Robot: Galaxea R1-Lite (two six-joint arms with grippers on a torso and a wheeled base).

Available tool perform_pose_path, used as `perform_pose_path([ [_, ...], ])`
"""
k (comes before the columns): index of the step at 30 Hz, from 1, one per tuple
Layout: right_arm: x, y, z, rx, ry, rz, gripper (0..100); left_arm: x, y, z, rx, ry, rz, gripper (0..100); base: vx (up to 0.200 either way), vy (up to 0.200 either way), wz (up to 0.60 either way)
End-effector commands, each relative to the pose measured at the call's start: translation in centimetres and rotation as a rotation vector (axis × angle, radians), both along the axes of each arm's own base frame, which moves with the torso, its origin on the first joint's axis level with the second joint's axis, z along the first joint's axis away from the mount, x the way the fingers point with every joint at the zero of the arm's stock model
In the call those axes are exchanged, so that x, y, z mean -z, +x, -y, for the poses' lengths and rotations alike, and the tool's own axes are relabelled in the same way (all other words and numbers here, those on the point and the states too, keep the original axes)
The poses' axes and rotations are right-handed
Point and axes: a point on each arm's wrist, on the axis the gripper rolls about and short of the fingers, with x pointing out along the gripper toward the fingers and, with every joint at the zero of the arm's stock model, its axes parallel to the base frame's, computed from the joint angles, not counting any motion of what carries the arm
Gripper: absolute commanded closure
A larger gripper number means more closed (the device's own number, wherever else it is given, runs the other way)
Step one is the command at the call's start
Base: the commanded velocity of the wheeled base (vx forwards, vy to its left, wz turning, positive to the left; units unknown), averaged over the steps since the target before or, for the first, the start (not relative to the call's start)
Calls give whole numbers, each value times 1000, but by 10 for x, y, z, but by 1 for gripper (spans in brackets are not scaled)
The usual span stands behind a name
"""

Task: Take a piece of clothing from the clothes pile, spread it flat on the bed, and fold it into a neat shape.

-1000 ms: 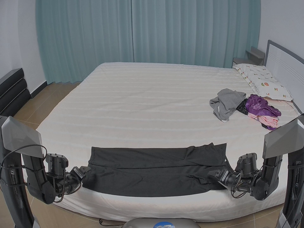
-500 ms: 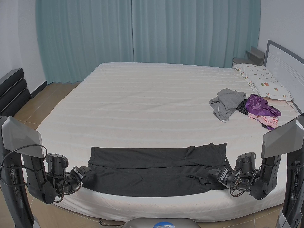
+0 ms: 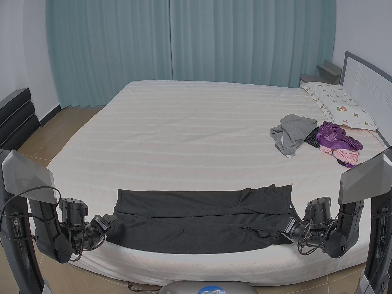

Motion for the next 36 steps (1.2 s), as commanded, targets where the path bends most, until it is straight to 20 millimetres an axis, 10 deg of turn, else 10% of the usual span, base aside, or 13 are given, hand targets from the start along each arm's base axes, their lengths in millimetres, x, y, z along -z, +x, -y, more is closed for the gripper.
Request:
perform_pose_path([
  [1, -5, -2, 1, 0, 3, 8, 100, 1, 0, 0, 2, 1, -4, 0, 0, 0, 0],
  [23, -20, -29, 1, -72, 7, -16, 100, 1, 0, 1, 3, 0, -2, 0, 0, 0, 0],
  [24, -20, -30, 2, -87, -1, -17, 0, 1, 0, 1, 3, 0, -2, 0, 0, 0, 0],
  [36, -45, -20, 21, -29, 17, 101, 0, 1, 0, 1, 3, 0, -5, 0, 0, 0, 0],
])
